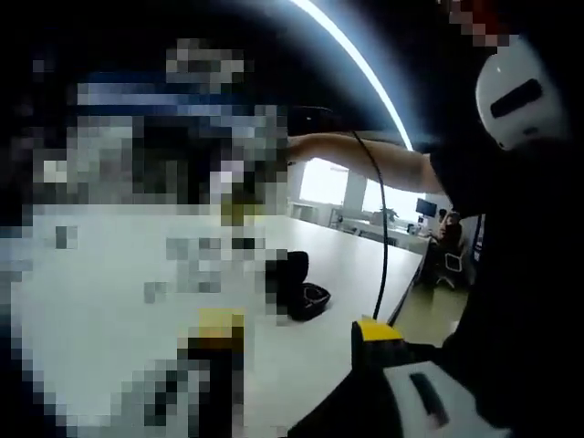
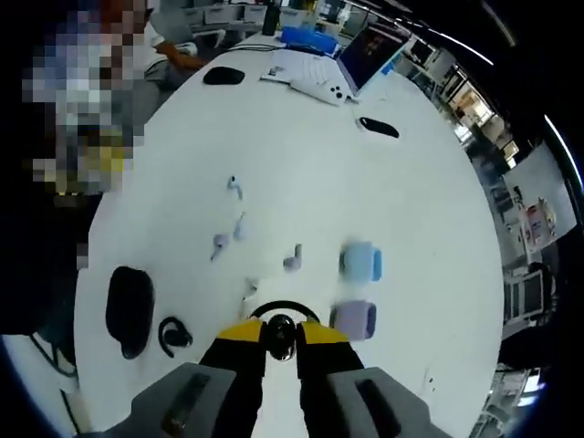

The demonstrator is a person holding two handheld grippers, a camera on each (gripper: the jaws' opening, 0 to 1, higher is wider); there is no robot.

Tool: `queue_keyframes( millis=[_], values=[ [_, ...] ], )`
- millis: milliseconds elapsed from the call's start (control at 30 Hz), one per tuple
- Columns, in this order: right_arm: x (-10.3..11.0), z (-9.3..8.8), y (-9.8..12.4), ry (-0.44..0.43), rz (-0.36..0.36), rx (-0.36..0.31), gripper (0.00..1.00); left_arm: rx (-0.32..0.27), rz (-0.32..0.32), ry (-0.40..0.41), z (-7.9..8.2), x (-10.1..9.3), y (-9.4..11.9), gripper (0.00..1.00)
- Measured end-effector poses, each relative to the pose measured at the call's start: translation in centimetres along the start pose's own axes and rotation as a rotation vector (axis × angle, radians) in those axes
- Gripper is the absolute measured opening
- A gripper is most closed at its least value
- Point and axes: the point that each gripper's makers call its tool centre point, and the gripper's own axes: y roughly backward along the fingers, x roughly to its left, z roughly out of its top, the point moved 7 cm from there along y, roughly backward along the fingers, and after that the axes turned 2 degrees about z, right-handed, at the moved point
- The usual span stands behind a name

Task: Pick up the earbuds from the table and place the earbuds into the earbud case

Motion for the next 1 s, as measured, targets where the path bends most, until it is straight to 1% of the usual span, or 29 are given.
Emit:
queue_keyframes(
  millis=[167,300,367,500,533,700,867,933,1000],
  values=[
    [2.2,-0.9,2.0,-0.066,-0.024,-0.034,0.12,-0.001,-0.009,-0.012,0.3,-0.4,-0.6,0.49],
    [4.5,-1.5,3.1,-0.136,-0.035,-0.067,0.12,0.007,-0.025,-0.039,0.5,-0.8,-1.1,0.49],
    [5.2,-2.0,3.5,-0.164,-0.044,-0.080,0.12,0.011,-0.032,-0.045,0.5,-0.9,-1.4,0.49],
    [6.9,-3.0,4.2,-0.196,-0.075,-0.082,0.12,0.015,-0.045,-0.045,0.6,-1.1,-2.0,0.49],
    [7.8,-3.4,4.4,-0.211,-0.083,-0.080,0.12,0.016,-0.054,-0.048,0.7,-1.2,-2.2,0.49],
    [10.3,-4.0,4.7,-0.258,-0.110,-0.085,0.12,0.022,-0.072,-0.052,0.8,-1.7,-2.7,0.49],
    [12.4,-3.6,4.8,-0.308,-0.123,-0.122,0.12,0.027,-0.077,-0.054,0.6,-1.9,-2.9,0.49],
    [13.4,-3.5,4.4,-0.319,-0.132,-0.135,0.12,0.028,-0.078,-0.055,0.6,-2.0,-2.9,0.49],
    [14.3,-3.3,4.0,-0.336,-0.123,-0.160,0.12,0.028,-0.077,-0.057,0.6,-2.1,-2.9,0.49]
  ],
)
